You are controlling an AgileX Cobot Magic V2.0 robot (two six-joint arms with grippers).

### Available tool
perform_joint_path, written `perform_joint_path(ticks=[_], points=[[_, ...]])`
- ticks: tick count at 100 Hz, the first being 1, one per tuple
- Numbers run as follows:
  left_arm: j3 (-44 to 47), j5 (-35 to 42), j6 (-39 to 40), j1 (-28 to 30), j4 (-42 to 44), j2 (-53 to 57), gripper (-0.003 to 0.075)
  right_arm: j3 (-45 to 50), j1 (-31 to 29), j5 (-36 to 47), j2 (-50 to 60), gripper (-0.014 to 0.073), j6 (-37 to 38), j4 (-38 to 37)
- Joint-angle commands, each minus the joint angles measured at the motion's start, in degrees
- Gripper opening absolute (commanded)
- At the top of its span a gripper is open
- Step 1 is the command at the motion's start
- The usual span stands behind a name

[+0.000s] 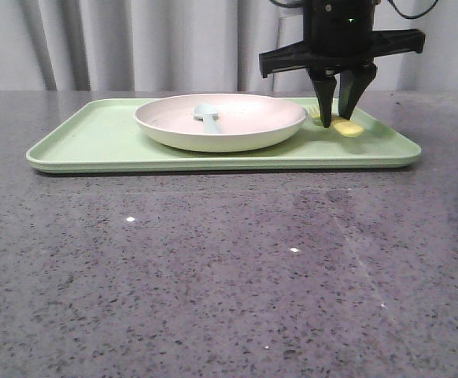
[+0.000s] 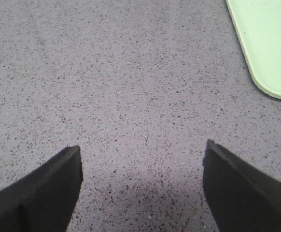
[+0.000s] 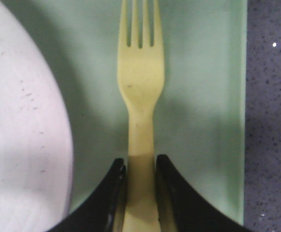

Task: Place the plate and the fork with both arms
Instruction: 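Lower the fork onto the tray beside the plate, then open the right gripper and raise it off the fork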

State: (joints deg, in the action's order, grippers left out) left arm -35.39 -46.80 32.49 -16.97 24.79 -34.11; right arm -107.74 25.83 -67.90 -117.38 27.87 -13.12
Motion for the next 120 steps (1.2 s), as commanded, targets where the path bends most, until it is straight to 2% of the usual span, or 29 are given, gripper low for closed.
perform_joint_path(ticks=[1, 90, 112, 120], points=[[-1.64, 3.31, 0.8, 0.03, 1.49, -0.05, 0.0513, -1.34, -0.32, 0.73, 3.42, 0.0004, -0.43, -1.24], [-1.64, 3.31, 0.8, 0.03, 2.32, -0.05, 0.0513, -1.34, -0.32, 0.67, 2.25, 0.0013, -0.43, -0.45], [-1.64, 3.31, 0.8, 0.03, 2.31, -0.05, 0.0513, -1.34, -0.32, 0.67, 2.25, 0.0173, -0.43, -0.45], [-1.64, 3.31, 0.8, 0.03, 2.31, -0.05, 0.0513, -1.34, -0.32, 0.67, 2.25, 0.0202, -0.43, -0.45]])
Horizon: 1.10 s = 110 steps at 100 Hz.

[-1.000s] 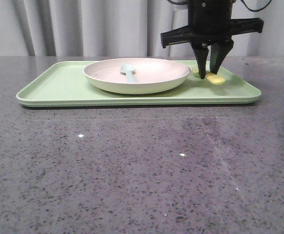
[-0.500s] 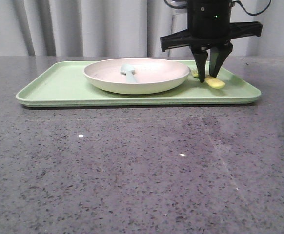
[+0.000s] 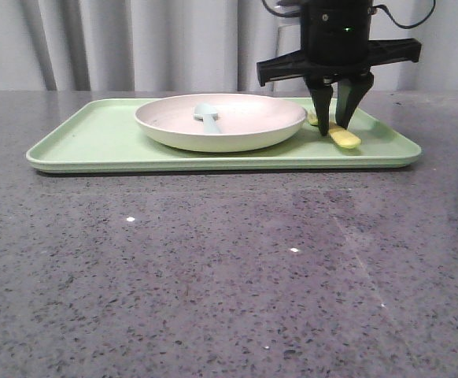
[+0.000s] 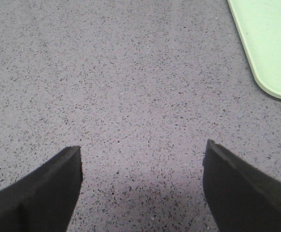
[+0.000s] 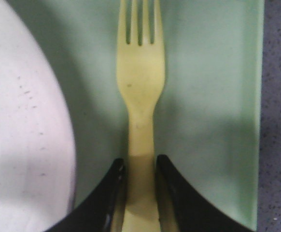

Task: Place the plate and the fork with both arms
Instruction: 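Open the right gripper and raise it off the fork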

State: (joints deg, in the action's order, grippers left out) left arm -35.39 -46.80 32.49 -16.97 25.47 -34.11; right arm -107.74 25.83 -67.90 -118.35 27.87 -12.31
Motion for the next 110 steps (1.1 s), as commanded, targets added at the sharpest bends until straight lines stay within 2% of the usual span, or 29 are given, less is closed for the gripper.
perform_joint_path(ticks=[1, 55, 92, 110], points=[[-1.64, 3.31, 0.8, 0.03, 1.64, -0.05, 0.0513, -1.34, -0.32, 0.67, 3.22, 0.0202, -0.43, -1.26], [-1.64, 3.31, 0.8, 0.03, 1.64, -0.05, 0.0513, -1.34, -0.32, 0.67, 4.72, 0.0209, -0.48, -1.26], [-1.64, 3.31, 0.8, 0.03, 1.64, -0.05, 0.0513, -1.34, -0.32, 0.83, 12.42, 0.0207, -2.28, -1.51], [-1.64, 3.31, 0.8, 0.03, 1.64, -0.05, 0.0513, -1.34, -0.32, 1.19, 17.06, 0.0207, -3.8, -4.22]])
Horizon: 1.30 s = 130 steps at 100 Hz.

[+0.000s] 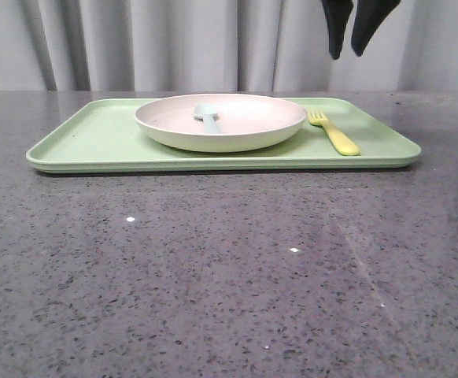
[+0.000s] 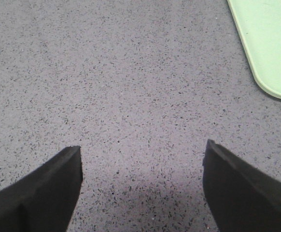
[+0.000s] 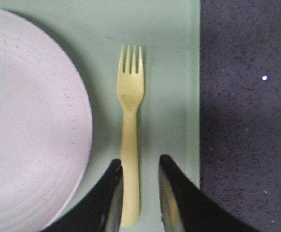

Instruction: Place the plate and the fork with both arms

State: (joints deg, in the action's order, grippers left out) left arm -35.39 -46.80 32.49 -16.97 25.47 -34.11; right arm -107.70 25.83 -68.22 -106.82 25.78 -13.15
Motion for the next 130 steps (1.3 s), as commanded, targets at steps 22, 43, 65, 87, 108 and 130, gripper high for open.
perform_joint_path(ticks=[22, 43, 65, 87, 108, 130], points=[[-1.64, 3.31, 0.8, 0.03, 1.64, -0.05, 0.0513, -1.38, -0.32, 1.0, 11.71, 0.0207, -6.06, -5.07], [-1.64, 3.31, 0.8, 0.03, 1.64, -0.05, 0.0513, -0.04, -0.32, 1.23, 17.72, 0.0207, -6.17, -10.06], [-1.64, 3.31, 0.8, 0.03, 1.64, -0.05, 0.0513, 11.5, -1.18, 5.77, 26.64, 0.0207, -6.17, -13.29], [-1.64, 3.31, 0.8, 0.03, 1.64, -0.05, 0.0513, 27.3, -8.83, 13.73, 37.14, 0.0207, -6.12, -11.15], [-1.64, 3.31, 0.8, 0.03, 1.64, -0.05, 0.0513, 41.4, -13.37, 19.73, 48.3, 0.0207, -6.18, -9.45], [-1.64, 3.31, 0.8, 0.03, 1.64, -0.05, 0.0513, 52.31, -13.37, 23.93, 59.21, 0.0207, -6.07, -9.45]])
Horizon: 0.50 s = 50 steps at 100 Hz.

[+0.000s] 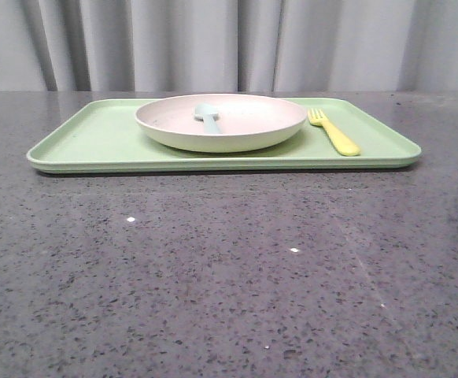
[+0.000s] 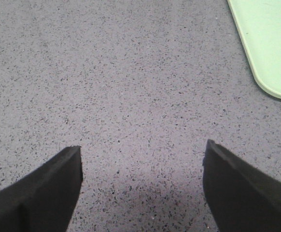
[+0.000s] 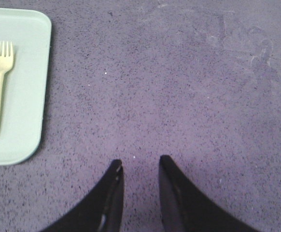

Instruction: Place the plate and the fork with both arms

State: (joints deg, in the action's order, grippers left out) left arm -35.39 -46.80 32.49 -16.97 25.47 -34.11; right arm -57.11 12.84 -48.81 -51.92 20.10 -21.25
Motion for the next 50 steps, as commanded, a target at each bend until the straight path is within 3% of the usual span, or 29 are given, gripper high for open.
perform_joint_path(ticks=[1, 50], points=[[-1.64, 3.31, 0.8, 0.03, 1.64, -0.05, 0.0513, 2.33, -0.37, 4.59, 4.64, 0.0207, -0.39, -1.35], [-1.64, 3.31, 0.8, 0.03, 1.64, -0.05, 0.0513, 18.2, -0.37, 4.81, 26.28, 0.0207, 0.54, -1.35]])
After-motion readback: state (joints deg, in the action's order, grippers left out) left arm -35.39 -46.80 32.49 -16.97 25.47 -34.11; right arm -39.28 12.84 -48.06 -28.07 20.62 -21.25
